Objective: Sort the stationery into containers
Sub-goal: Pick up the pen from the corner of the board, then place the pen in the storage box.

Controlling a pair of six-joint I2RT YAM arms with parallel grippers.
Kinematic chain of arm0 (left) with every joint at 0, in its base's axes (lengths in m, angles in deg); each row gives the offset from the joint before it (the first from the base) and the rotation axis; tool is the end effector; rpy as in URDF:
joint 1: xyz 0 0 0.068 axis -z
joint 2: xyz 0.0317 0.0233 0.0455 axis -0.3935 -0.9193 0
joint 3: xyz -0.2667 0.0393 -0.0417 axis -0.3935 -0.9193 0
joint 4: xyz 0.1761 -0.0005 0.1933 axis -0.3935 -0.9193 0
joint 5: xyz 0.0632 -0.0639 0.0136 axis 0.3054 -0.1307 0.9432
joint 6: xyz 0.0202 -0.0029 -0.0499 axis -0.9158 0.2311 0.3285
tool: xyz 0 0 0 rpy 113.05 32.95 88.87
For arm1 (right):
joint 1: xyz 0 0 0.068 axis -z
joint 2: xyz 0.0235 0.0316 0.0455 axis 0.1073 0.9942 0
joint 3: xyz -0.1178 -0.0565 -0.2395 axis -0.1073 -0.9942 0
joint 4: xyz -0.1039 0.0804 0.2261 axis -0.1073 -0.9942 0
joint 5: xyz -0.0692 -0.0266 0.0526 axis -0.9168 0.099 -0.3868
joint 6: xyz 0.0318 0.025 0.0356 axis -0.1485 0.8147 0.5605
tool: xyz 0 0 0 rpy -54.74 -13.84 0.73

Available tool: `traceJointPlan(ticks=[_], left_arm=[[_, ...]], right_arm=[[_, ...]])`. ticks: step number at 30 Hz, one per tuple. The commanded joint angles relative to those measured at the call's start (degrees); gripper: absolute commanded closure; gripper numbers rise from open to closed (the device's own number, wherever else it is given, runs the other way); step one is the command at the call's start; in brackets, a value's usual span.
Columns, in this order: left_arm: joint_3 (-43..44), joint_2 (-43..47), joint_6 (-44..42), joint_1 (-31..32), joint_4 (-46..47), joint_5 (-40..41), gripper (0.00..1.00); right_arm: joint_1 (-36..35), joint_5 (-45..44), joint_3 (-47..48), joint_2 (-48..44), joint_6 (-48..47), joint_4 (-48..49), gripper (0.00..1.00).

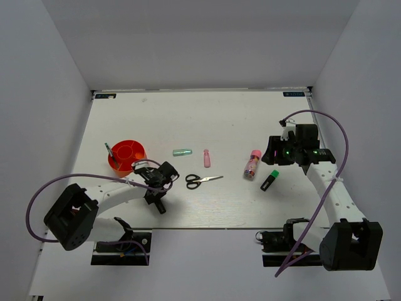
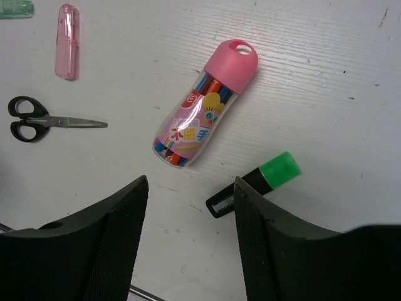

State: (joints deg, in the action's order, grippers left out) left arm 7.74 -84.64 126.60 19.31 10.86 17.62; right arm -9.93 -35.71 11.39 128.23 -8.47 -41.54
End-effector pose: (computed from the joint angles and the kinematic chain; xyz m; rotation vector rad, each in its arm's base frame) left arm 0.1489 -0.1150 0.1495 -0.7747 2.5888 0.2346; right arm 0.2273 0.0254 0.2695 -0.1668 2.3535 0.4017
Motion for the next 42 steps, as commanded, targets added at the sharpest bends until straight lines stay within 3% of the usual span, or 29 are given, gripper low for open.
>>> traceJointPlan(ticks=[1, 4, 9, 12, 14, 16, 17, 18, 19, 20, 21, 22, 23, 24, 26, 33, 42], left_arm=[[-4.7, -3.3, 0.1, 1.4, 2.3, -8.0, 0.84], [-0.3, -0.9, -3.4, 4.2, -1.0, -5.8, 1.00], [12.8, 5.7, -10.1, 9.5, -12.1, 1.1, 1.00], [21.7, 9.4, -17.1, 10.8, -18.0, 9.5, 1.00], [24.3, 13.4, -21.3, 10.8, -20.0, 16.3, 1.00], [24.0, 17.6, -25.1, 10.9, -20.5, 21.6, 1.00], [22.9, 18.7, -30.1, 10.9, -18.6, 30.2, 1.00], [21.7, 19.9, -32.0, 10.9, -17.3, 33.4, 1.00], [18.7, 23.7, -41.7, 10.9, -11.4, 36.1, 1.00], [14.1, 25.2, -46.2, 10.9, -2.1, 42.2, 1.00], [11.6, 26.5, -51.6, 10.9, 11.3, 43.6, 1.00], [6.6, 29.7, -57.2, 10.9, 18.7, 44.9, 1.00], [4.2, 30.5, -74.1, 10.5, 41.0, 45.1, 1.00], [-1.8, 31.3, -80.7, 10.2, 48.2, 45.0, 1.00], [-3.9, 30.6, -94.0, 8.4, 65.0, 44.3, 1.00], [-5.4, 24.3, -94.9, 1.9, 70.5, 39.6, 1.00], [-6.0, 21.5, -87.7, -2.1, 62.7, 36.3, 1.00]], right_arm=[[0.2, 0.4, -1.1, -1.3, 0.0, 1.5, 0.40], [0.3, 0.7, -1.1, -1.1, 0.0, 1.4, 0.40], [0.4, 1.2, -1.2, -1.5, 0.0, 1.7, 0.38], [0.5, 2.1, -1.4, -1.9, -0.2, 1.9, 0.38], [0.4, 3.4, -1.4, -2.1, -0.6, 2.0, 0.63], [0.3, 4.1, -2.0, -2.4, -0.7, 2.5, 1.00], [0.3, 4.7, -1.9, -2.6, -0.9, 2.6, 1.00], [0.3, 6.5, -2.5, -2.7, -1.3, 3.2, 1.00], [0.3, 7.0, -2.6, -2.9, -1.6, 3.5, 1.00], [0.2, 8.3, -3.0, -3.1, -2.0, 3.6, 1.00], [0.2, 9.1, -3.3, -3.5, -2.2, 4.3, 1.00], [0.2, 9.3, -3.6, -3.5, -2.2, 4.5, 1.00], [0.2, 9.7, -4.1, -3.8, -2.2, 5.3, 1.00], [0.1, 10.3, -4.3, -3.9, -2.3, 5.4, 1.00], [0.3, 11.1, -4.5, -4.0, -3.9, 5.7, 1.00], [0.2, 12.8, -4.9, -4.3, -4.3, 6.0, 1.00], [0.3, 12.4, -4.8, -4.3, -4.3, 5.9, 1.00]])
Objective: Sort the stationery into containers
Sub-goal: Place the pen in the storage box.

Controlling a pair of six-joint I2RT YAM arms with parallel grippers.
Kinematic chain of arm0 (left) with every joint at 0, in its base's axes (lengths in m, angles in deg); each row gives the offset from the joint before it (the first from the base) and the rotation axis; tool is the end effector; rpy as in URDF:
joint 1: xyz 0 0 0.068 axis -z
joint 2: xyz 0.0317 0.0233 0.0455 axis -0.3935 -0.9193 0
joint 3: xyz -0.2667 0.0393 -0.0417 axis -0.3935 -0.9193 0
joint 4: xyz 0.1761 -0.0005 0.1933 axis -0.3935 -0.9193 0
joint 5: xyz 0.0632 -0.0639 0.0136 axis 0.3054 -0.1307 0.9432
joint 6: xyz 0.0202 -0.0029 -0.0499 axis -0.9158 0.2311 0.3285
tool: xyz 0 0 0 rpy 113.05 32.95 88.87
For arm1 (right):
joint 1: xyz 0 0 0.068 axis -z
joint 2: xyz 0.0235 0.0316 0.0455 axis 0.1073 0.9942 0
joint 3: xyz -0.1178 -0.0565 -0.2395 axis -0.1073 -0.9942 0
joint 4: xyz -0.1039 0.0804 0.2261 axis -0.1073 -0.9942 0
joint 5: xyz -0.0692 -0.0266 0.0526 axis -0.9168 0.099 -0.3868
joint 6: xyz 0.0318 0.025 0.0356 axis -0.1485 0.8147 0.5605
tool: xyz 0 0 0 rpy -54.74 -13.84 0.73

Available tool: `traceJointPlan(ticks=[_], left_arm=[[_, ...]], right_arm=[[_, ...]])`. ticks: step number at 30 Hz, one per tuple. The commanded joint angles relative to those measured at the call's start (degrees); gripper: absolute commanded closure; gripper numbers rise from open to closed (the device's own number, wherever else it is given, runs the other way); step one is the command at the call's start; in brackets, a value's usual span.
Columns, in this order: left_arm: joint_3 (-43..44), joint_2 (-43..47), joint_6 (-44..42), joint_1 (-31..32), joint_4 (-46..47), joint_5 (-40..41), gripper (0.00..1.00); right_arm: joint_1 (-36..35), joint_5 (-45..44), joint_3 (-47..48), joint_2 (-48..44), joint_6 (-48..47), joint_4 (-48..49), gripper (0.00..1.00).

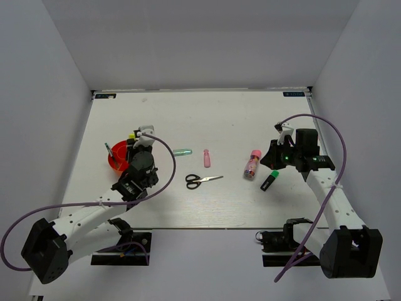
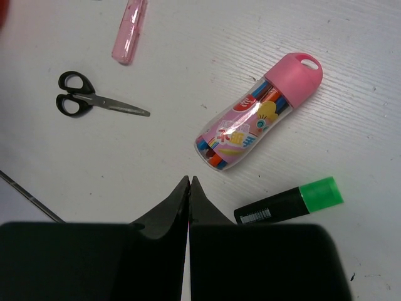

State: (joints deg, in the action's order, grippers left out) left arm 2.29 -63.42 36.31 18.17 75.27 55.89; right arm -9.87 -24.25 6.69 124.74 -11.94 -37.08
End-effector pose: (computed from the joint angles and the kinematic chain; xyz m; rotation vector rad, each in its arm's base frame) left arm 0.1733 -0.1097 0.2711 -0.0409 1.6416 0.5841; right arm 0.2149 0.0309 0.2627 -0.3419 2.2471 0.5943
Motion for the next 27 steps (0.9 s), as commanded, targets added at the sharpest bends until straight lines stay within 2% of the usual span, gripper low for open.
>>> traceJointPlan(ticks=[1, 3, 12, 27], left_arm=[[-0.4, 0.3, 4.5, -1.1, -2.4, -2.3, 1.00], [-0.4, -0.3, 6.7, -2.4, -4.7, -3.2, 1.00], [-2.8, -3.1, 8.8, -7.0, -4.2, -6.1, 1.00], [-7.1, -6.1, 7.7, -9.7, 2.7, -10.6, 1.00]], right_arm=[[0.3, 1.0, -0.2, -1.0, -1.0, 1.4, 1.00], [0.2, 1.1, -0.3, -1.1, -1.0, 1.3, 1.00], [0.2, 1.7, -0.2, -1.3, -1.7, 1.1, 1.00], [0.9, 3.4, -0.5, -1.3, -2.5, 1.0, 1.00]])
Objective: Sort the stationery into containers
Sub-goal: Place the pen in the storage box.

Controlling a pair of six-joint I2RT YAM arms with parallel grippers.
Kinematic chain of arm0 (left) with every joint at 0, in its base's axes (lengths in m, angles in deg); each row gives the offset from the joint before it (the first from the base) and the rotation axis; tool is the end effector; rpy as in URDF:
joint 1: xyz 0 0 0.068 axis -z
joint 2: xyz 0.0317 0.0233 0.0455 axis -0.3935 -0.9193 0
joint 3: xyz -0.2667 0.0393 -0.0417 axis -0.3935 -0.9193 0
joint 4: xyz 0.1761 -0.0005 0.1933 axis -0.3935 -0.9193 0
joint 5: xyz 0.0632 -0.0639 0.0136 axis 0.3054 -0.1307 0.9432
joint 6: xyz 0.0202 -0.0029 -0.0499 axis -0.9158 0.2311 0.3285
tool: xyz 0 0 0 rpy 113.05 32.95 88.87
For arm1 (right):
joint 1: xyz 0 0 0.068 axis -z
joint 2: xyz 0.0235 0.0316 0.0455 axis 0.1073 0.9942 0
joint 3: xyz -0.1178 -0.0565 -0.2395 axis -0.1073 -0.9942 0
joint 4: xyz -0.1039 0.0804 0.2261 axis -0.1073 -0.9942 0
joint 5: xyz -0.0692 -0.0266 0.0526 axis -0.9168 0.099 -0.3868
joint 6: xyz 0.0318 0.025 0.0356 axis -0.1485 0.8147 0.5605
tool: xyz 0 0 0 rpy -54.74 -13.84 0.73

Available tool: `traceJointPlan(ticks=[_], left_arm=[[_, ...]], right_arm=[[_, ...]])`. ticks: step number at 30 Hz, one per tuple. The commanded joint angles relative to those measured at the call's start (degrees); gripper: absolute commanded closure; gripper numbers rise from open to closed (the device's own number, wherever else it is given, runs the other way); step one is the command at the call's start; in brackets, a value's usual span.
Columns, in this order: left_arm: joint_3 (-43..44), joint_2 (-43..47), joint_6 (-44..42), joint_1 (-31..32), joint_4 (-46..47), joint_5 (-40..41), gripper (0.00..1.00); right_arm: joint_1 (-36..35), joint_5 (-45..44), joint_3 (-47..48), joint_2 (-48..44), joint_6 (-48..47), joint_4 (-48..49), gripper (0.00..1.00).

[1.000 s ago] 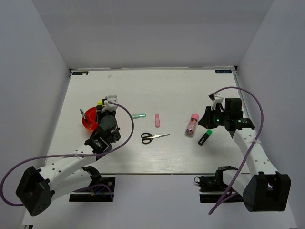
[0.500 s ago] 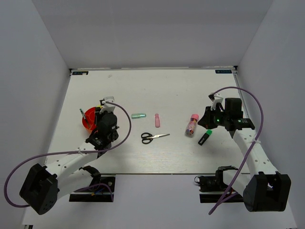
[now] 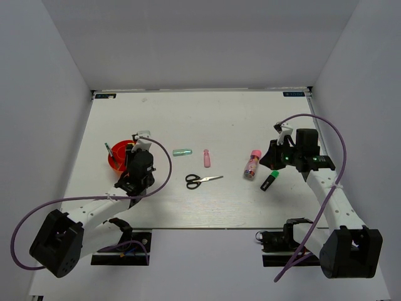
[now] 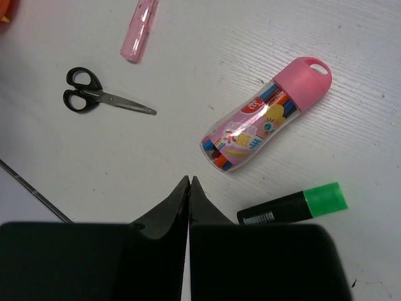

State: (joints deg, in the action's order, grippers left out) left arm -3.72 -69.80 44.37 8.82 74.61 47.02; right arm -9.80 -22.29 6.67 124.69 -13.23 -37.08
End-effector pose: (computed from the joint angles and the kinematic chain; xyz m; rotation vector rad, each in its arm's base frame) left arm 0.1949 -0.0872 0.2135 -0.0337 1.7887 0.6038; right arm 0.2143 0.0317 0.2632 -0.3823 2.2310 0.6207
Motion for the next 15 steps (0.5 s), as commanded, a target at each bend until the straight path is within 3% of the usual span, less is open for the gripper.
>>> traceJointPlan(ticks=[1, 8, 12, 13, 15], left_arm=[[-1.8, 0.3, -0.3, -0.3, 4.1, -1.8, 1.00], [-4.2, 0.2, -1.7, -0.4, 8.2, -1.8, 0.82], [-4.5, 1.0, -1.1, -0.4, 7.5, -1.6, 0.55], [-4.3, 1.1, 0.3, -0.3, 5.9, -1.3, 0.41], [-3.6, 2.3, 1.2, -0.4, 4.1, -1.6, 0.37]], right_arm=[[0.3, 1.4, -0.3, -1.3, -1.1, 0.5, 1.00], [0.3, 2.1, -0.5, -1.1, -1.3, 1.0, 1.00], [0.2, 2.2, -0.6, -1.3, -1.3, 1.1, 1.00], [0.3, 2.3, -0.6, -1.3, -1.3, 1.1, 1.00], [0.3, 2.3, -0.6, -1.3, -1.3, 0.9, 1.00]])
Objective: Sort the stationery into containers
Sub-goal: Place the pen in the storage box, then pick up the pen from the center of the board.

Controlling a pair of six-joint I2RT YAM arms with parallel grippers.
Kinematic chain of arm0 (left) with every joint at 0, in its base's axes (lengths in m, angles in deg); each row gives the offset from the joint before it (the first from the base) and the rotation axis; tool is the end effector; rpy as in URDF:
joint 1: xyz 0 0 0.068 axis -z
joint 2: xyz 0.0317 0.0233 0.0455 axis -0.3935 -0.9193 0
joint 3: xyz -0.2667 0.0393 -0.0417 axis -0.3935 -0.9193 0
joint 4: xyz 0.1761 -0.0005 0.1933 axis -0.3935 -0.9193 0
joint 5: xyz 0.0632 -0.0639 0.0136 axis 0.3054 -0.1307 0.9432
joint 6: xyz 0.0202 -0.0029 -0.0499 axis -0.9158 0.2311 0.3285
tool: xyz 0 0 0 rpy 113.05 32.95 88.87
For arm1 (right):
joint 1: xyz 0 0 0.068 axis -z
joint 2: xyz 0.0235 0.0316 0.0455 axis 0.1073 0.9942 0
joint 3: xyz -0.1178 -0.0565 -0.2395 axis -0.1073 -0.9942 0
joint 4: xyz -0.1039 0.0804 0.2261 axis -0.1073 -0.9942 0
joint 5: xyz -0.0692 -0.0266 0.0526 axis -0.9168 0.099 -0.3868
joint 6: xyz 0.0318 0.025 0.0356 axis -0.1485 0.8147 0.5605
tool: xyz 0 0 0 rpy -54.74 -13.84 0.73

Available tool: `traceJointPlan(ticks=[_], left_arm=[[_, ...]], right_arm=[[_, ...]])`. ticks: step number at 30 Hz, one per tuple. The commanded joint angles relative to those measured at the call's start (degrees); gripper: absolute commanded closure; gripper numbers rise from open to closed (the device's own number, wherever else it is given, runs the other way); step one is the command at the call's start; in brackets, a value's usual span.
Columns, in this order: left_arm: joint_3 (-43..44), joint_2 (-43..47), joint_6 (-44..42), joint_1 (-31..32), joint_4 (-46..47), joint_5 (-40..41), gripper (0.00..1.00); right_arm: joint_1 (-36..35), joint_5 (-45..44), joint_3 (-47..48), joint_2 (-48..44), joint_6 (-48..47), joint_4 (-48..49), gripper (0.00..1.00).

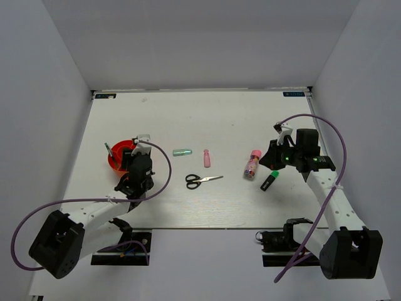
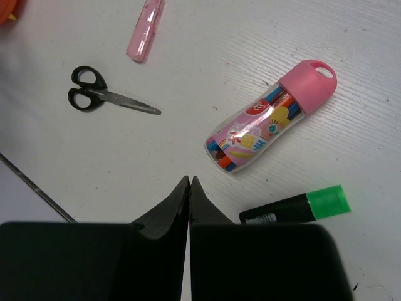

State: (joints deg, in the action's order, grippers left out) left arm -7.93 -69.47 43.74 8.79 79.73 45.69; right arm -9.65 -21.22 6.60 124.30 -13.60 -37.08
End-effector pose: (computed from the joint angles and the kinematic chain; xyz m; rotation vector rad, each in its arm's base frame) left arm 0.1885 -0.0835 0.1991 -0.0209 1.7792 0.5791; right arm 0.2130 0.0316 0.2643 -0.3966 2.2186 0.6357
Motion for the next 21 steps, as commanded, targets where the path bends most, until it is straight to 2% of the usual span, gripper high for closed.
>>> traceJointPlan(ticks=[1, 3, 4, 9, 10, 11, 12, 13, 14, 15, 16, 17, 18, 19, 20, 21], left_arm=[[0.9, 2.3, 2.4, -0.3, -2.8, -0.2, 0.32], [1.6, 3.2, 3.1, -0.2, -3.9, -0.1, 0.32], [2.0, 4.2, 3.3, -0.3, -5.0, -0.1, 0.31], [3.7, 6.8, 5.0, 0.3, -9.4, -0.3, 0.31], [4.2, 8.9, 6.6, 0.6, -10.1, -0.2, 0.35], [4.7, 9.7, 7.1, 0.9, -14.8, -0.3, 0.61], [7.4, 12.6, 10.7, 2.2, -17.5, -1.1, 0.79], [8.7, 13.6, 15.3, 2.5, -21.1, -1.8, 0.93], [10.3, 15.1, 17.8, 2.7, -25.1, -3.2, 1.00], [13.8, 15.8, 21.2, 2.9, -39.5, -10.2, 1.00], [17.8, 16.3, 28.4, 2.8, -44.5, -13.9, 1.00], [19.3, 16.6, 29.0, 2.8, -51.6, -17.7, 0.99], [21.6, 16.6, 29.1, 2.9, -56.1, -28.5, 0.83], [23.0, 16.4, 30.7, 3.1, -60.0, -31.8, 0.71], [24.2, 15.6, 31.2, 3.0, -61.9, -34.5, 0.60], [24.4, 15.5, 31.6, 3.2, -65.2, -40.1, 0.48]], right_arm=[[0.1, 1.3, -0.5, -0.8, -1.1, 1.0, 0.98], [0.1, 1.4, -0.2, -0.7, -1.1, 0.6, 0.90], [0.1, 1.4, -0.3, -0.8, -1.2, 0.4, 0.82], [0.2, 0.7, 0.1, -0.6, -1.1, 0.2, 0.79], [0.1, -0.4, 0.2, -0.8, -1.1, -0.1, 0.79], [0.1, -1.1, 0.3, -0.7, -1.1, -0.1, 0.79], [0.2, -3.1, 0.8, -0.6, -0.9, -0.6, 0.85], [0.2, -6.1, 1.4, -0.2, -0.4, -1.3, 0.88], [0.1, -7.5, 1.9, 0.7, -0.1, -2.0, 0.90], [0.1, -8.8, 2.5, 2.2, 0.1, -2.8, 0.92], [0.2, -12.9, 4.9, 3.0, 0.2, -6.2, 0.92], [0.2, -14.3, 6.0, 5.3, 1.1, -7.8, 0.93], [0.4, -16.6, 7.2, 7.1, 1.4, -9.0, 0.93], [0.6, -18.2, 7.6, 8.1, 1.9, -10.9, 0.91], [0.9, -18.8, 7.5, 8.7, 2.2, -10.9, 0.79], [0.9, -20.3, 6.8, 9.5, 1.9, -11.2, 0.72]])
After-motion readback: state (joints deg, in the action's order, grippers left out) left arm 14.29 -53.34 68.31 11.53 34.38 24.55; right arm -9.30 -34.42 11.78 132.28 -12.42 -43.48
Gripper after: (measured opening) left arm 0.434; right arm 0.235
